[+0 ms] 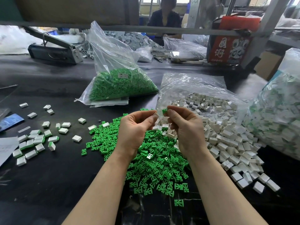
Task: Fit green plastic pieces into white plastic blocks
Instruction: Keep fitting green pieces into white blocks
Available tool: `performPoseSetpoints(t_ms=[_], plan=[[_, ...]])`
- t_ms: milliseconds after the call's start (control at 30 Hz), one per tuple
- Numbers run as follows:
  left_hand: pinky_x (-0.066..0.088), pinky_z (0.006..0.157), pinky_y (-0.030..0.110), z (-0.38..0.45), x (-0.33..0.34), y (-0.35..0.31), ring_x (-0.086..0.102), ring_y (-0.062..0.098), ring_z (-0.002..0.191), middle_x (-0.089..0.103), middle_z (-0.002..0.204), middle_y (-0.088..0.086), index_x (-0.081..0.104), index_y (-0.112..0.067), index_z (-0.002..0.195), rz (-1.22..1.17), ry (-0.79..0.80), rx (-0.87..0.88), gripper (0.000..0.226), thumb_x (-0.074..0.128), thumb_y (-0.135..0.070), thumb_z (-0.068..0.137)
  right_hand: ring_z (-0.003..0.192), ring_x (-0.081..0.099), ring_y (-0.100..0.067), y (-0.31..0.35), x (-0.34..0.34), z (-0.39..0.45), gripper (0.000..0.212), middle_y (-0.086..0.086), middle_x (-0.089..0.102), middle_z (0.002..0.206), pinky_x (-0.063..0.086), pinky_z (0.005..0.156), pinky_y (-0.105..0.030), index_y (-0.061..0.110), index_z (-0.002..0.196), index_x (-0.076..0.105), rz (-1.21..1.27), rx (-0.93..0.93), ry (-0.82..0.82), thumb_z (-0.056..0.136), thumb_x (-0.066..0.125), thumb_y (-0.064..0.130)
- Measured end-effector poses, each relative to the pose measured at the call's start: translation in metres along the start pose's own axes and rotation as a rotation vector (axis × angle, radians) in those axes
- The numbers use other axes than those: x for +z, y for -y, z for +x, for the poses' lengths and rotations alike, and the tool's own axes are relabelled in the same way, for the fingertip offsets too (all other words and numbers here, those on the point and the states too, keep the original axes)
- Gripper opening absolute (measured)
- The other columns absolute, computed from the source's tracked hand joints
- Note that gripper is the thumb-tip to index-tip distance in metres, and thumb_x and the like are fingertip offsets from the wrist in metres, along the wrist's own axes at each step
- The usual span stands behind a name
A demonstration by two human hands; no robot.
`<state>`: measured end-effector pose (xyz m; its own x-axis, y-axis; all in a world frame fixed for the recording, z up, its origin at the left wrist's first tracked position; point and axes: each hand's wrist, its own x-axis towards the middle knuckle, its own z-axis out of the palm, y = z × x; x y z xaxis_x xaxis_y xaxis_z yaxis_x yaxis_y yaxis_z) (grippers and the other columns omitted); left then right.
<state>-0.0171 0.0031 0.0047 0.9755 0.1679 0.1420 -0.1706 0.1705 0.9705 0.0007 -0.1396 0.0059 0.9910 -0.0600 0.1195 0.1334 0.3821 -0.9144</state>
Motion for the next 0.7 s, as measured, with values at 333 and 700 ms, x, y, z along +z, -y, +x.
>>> performPoseSetpoints(t_ms=[333, 700], plan=[[0.052, 0.066, 0.016, 0.0, -0.0001, -0.0004, 0.069, 0.007, 0.073, 0.076, 0.082, 0.003, 0.075, -0.006, 0.097, -0.014, 0.004, 0.006, 0.014, 0.073, -0.004, 0.084, 0.064, 0.059, -0.012, 0.0008, -0.0009, 0.0007, 0.011, -0.009, 0.073, 0.082, 0.047, 0.056, -0.021, 0.007, 0.094, 0.073, 0.08, 0.044, 0.031, 0.086, 0.068, 0.003], [0.051, 0.063, 0.013, 0.0011, -0.0013, 0.0005, 0.068, 0.003, 0.068, 0.076, 0.078, 0.001, 0.078, -0.013, 0.09, 0.04, 0.033, 0.053, 0.011, 0.076, -0.007, 0.081, 0.08, 0.071, -0.018, -0.0016, 0.0025, -0.0029, 0.012, -0.005, 0.076, 0.087, 0.056, 0.072, -0.023, 0.014, 0.092, 0.073, -0.252, -0.222, 0.063, 0.084, 0.073, 0.005]])
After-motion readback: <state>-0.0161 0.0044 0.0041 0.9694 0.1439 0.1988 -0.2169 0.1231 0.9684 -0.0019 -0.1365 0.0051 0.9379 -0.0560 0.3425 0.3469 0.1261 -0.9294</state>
